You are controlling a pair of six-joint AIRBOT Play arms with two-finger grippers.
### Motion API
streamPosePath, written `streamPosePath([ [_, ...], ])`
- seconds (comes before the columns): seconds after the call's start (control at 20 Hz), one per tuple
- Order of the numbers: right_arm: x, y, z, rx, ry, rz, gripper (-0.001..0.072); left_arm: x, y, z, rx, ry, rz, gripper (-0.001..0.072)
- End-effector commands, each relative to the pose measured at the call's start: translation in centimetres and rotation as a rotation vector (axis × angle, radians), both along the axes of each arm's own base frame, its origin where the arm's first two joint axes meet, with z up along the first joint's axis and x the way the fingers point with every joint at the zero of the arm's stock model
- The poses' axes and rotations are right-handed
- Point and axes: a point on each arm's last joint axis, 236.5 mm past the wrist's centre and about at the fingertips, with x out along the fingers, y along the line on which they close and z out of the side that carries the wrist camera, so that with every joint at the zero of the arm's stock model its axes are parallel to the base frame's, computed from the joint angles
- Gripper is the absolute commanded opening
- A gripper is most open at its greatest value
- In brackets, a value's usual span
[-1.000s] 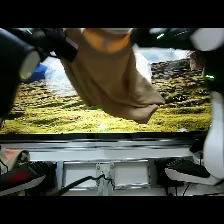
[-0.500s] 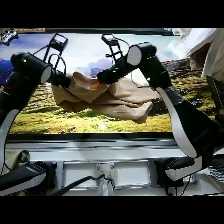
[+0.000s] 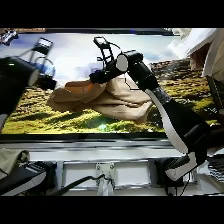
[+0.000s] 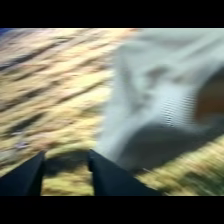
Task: Fold the clothes and pants, and hang the long-sleeved shirts on hangers.
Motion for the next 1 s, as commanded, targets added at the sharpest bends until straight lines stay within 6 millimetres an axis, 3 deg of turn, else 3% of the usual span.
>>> streamPosePath([
  [0.0, 0.6, 0.5, 0.3, 0.007, -0.047, 0.025, 0.0028, -2.9, 8.6, 5.1, 0.023, -0.148, 0.272, 0.0356],
  [0.15, 0.9, 0.6, 0.6, 0.008, -0.08, 0.046, 0.0028, -5.6, 14.5, 6.6, -0.112, -0.274, 0.494, 0.0362],
  [0.3, 1.1, 0.7, 0.8, 0.014, -0.092, 0.047, 0.0028, -11.2, 21.4, 2.8, -0.036, -0.155, 0.666, 0.0362],
  [0.4, 1.1, 0.7, 0.8, 0.004, -0.109, 0.068, 0.0028, -13.2, 23.4, -0.7, -0.076, -0.074, 0.694, 0.0362],
  [0.45, 1.2, 0.7, 0.8, 0.005, -0.113, 0.069, 0.0028, -12.7, 23.9, -2.0, -0.147, -0.102, 0.685, 0.0361],
  [0.6, 1.4, 0.8, 1.0, 0.003, -0.134, 0.083, 0.0028, -9.9, 26.7, -3.5, -0.237, -0.209, 0.652, 0.0361],
  [0.8, 2.1, 1.0, 1.5, 0.012, -0.177, 0.089, 0.0028, -7.6, 28.6, -9.4, -0.22, -0.08, 0.562, 0.0361],
  [0.95, 2.3, 1.2, 1.7, 0.019, -0.187, 0.084, 0.0028, -5.4, 29.3, -12.0, -0.231, -0.068, 0.544, 0.0361],
])
